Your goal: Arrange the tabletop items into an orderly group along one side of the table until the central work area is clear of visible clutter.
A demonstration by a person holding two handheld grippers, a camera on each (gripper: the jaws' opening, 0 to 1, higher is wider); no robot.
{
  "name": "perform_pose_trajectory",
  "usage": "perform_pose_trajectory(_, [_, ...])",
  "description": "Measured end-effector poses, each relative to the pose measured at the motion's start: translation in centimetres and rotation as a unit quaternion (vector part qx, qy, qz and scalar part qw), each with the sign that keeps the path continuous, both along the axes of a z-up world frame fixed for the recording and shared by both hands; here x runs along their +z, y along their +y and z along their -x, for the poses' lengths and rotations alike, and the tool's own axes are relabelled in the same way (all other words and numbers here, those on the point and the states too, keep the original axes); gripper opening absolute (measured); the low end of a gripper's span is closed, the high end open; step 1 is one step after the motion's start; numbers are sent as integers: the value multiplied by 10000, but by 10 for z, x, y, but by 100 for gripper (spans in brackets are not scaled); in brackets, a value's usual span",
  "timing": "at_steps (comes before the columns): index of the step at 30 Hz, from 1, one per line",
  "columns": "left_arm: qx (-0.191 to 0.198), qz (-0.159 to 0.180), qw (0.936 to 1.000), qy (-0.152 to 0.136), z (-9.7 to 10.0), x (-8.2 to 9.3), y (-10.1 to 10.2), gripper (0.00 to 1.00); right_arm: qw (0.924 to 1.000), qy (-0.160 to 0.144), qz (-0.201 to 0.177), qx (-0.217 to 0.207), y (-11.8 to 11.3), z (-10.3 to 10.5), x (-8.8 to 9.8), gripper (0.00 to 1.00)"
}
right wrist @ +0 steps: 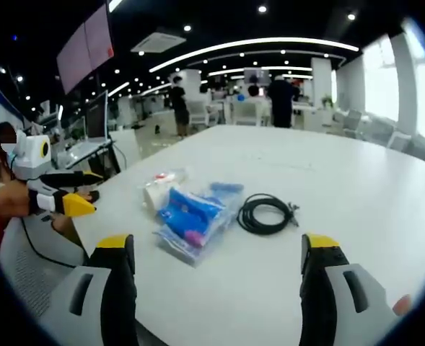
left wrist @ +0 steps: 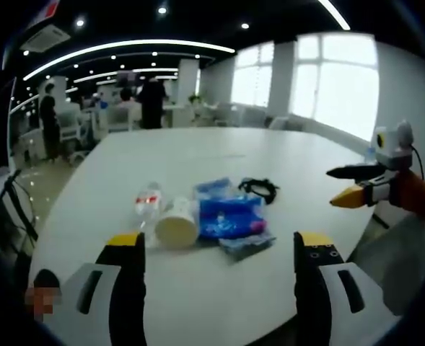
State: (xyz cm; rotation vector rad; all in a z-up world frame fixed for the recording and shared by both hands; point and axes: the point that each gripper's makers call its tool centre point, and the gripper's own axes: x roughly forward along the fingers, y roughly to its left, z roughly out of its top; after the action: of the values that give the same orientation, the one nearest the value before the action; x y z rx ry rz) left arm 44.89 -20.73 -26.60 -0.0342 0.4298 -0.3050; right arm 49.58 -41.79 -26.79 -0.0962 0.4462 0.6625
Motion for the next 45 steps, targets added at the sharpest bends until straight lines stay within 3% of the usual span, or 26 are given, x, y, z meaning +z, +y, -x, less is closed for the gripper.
perform_pose_trajectory(45, [-47, -27, 10000, 74, 0, -3, -1, 80, 10000, 52, 59, 41, 1, 1, -3, 93])
